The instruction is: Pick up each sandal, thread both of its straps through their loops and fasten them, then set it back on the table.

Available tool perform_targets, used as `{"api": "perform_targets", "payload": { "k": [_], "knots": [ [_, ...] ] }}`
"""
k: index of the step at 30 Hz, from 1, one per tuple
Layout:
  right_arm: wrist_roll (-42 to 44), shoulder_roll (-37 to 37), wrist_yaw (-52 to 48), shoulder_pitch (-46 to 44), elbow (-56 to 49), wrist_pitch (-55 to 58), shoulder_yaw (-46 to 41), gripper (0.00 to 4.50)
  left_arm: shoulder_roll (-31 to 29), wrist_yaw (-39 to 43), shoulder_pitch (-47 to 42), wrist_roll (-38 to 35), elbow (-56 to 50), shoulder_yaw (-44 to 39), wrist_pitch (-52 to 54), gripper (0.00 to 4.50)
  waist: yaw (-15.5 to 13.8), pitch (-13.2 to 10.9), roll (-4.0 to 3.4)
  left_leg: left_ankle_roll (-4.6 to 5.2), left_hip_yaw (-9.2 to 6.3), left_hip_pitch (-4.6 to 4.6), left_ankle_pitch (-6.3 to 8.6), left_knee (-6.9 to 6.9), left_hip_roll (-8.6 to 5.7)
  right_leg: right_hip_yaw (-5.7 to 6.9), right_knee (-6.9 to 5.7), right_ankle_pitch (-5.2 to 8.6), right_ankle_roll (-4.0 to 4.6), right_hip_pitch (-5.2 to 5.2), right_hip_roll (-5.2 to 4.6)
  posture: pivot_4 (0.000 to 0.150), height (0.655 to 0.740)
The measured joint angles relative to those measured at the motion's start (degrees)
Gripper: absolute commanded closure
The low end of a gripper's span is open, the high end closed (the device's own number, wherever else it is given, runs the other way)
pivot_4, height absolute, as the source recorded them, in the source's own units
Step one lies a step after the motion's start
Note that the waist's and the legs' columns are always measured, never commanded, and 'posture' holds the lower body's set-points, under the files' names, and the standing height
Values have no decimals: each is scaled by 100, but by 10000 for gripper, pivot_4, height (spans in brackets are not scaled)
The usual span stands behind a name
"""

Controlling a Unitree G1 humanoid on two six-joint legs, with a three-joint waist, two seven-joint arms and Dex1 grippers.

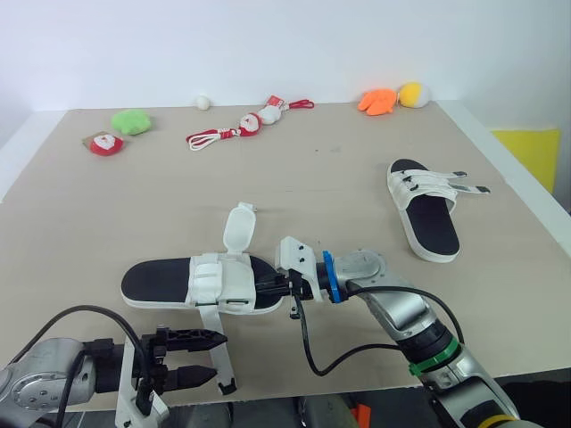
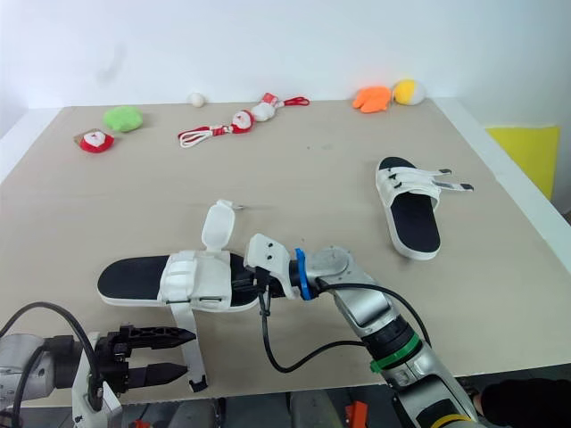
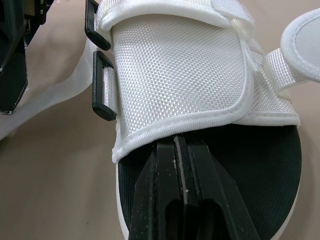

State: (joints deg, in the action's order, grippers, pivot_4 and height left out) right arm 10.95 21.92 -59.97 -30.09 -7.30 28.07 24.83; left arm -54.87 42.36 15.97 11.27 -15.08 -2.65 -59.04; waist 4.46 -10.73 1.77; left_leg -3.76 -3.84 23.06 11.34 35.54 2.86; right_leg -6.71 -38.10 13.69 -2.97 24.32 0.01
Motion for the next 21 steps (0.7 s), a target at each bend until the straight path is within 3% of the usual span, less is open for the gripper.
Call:
{"api": "perform_targets", "payload": {
  "k": [10,20,21],
  "knots": [
    [1,-18,2,2,0,1,0,45000,30,-159,-105,272,-17,-4,80,11252,0,0,0,0,0,0,0,0,0,0,0,0,0,0,0,1500,7400],
    [2,-7,11,3,-1,34,0,45000,481,-256,-569,519,-118,724,326,11252,2,1,1,0,-1,-1,0,0,1,0,-1,-16,-28,-1,4,1500,7400],
    [2,-7,13,3,-2,38,0,45000,481,-257,-569,523,-118,765,325,13614,2,1,1,0,-1,-1,0,0,1,0,-1,-16,-27,-1,4,1500,7400]
  ]
}}
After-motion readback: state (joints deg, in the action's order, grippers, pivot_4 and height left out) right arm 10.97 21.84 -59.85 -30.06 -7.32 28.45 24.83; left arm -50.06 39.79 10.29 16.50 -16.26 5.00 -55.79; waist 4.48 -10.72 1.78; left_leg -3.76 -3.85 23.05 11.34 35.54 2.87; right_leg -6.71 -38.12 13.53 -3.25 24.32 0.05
